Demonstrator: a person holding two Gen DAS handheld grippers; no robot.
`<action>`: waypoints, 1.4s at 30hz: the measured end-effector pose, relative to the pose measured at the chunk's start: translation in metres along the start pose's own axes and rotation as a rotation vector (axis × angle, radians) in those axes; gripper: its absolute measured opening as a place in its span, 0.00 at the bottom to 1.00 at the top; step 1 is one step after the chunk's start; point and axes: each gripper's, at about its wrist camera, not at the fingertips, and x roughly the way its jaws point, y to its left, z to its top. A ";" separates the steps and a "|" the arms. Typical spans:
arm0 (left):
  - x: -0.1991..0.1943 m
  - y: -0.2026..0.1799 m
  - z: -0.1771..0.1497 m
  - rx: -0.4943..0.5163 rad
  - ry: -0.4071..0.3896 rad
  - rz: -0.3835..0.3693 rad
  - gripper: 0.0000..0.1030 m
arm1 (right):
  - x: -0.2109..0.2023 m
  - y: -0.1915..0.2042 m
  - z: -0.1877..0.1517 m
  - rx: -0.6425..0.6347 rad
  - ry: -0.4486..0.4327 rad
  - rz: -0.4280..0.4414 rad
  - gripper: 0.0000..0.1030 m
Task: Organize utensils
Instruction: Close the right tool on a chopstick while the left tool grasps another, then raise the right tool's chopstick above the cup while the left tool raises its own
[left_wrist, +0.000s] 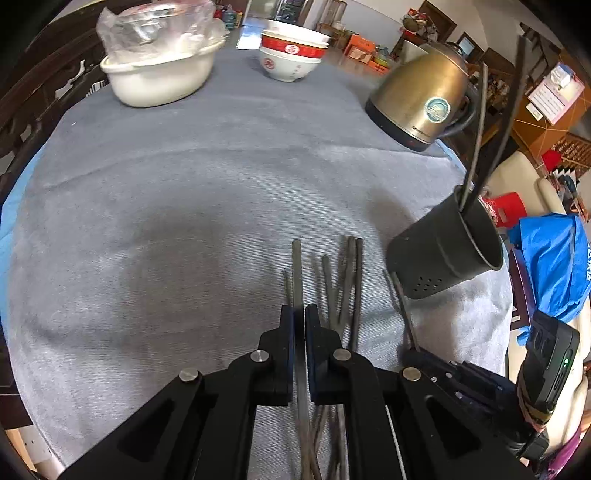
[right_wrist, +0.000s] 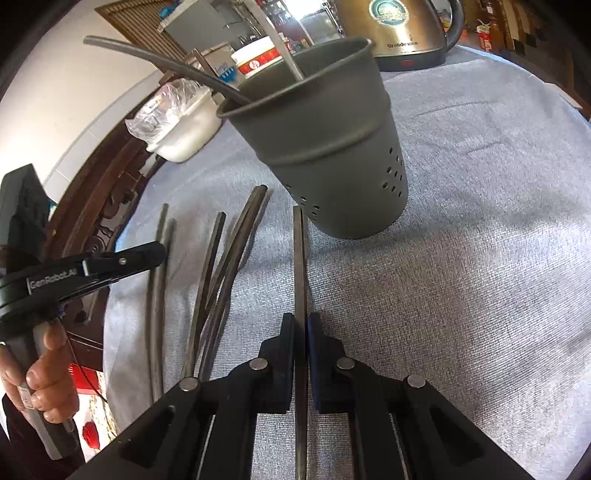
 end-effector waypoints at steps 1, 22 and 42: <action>0.001 0.003 0.001 -0.008 0.003 0.001 0.06 | 0.001 0.004 0.001 -0.014 0.010 -0.020 0.09; 0.041 0.035 0.021 -0.140 0.066 0.075 0.26 | 0.027 0.031 0.032 -0.084 0.040 -0.158 0.08; -0.112 -0.003 0.011 0.010 -0.293 0.053 0.05 | -0.104 0.046 0.015 -0.207 -0.498 0.275 0.07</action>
